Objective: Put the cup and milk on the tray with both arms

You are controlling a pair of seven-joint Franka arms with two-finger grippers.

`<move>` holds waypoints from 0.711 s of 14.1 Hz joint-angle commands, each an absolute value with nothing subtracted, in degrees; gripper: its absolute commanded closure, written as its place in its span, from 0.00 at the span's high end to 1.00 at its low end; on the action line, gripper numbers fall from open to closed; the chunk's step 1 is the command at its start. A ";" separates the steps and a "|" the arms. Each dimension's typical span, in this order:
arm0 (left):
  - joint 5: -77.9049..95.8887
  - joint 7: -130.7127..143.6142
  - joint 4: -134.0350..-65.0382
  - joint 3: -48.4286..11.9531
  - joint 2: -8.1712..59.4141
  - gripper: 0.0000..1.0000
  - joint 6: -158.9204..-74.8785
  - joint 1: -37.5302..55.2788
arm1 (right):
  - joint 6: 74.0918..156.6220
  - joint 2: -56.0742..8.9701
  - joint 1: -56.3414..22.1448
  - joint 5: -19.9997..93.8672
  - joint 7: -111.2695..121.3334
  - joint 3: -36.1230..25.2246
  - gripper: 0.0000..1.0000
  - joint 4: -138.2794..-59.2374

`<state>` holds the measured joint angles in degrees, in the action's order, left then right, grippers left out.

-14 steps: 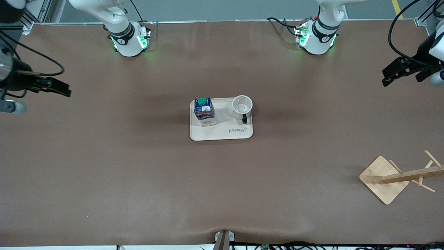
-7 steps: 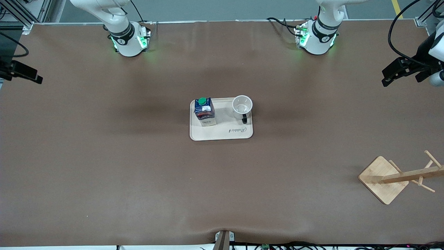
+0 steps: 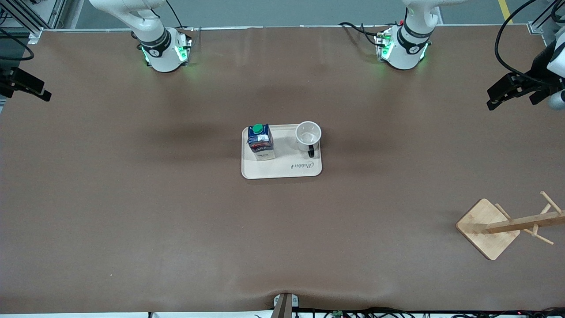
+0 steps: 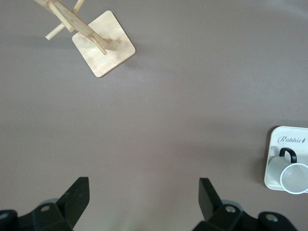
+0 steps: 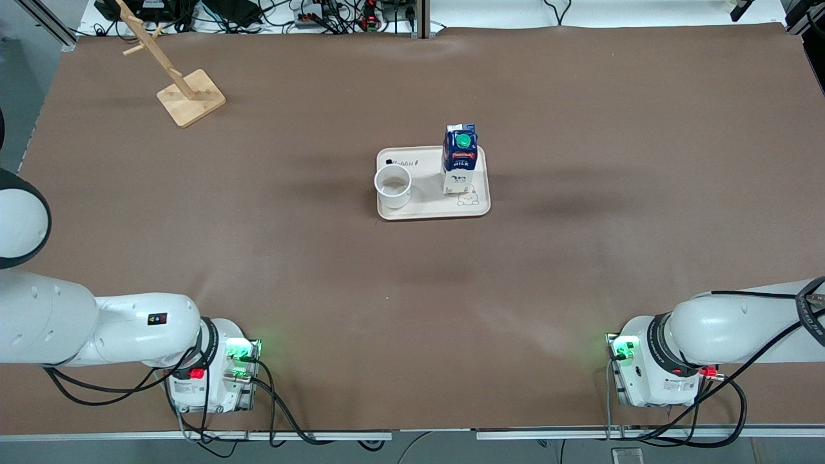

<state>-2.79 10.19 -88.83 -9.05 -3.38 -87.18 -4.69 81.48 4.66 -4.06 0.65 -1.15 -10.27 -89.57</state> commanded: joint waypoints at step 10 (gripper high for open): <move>-2.11 9.49 -89.30 -9.14 -4.04 1.00 -87.36 -5.01 | 80.95 4.83 -2.02 -2.29 2.29 -9.23 1.00 -88.51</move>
<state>-2.79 10.17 -88.85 -9.06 -3.38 -87.18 -4.66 81.46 4.67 -2.63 -1.10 1.69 -10.07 -89.00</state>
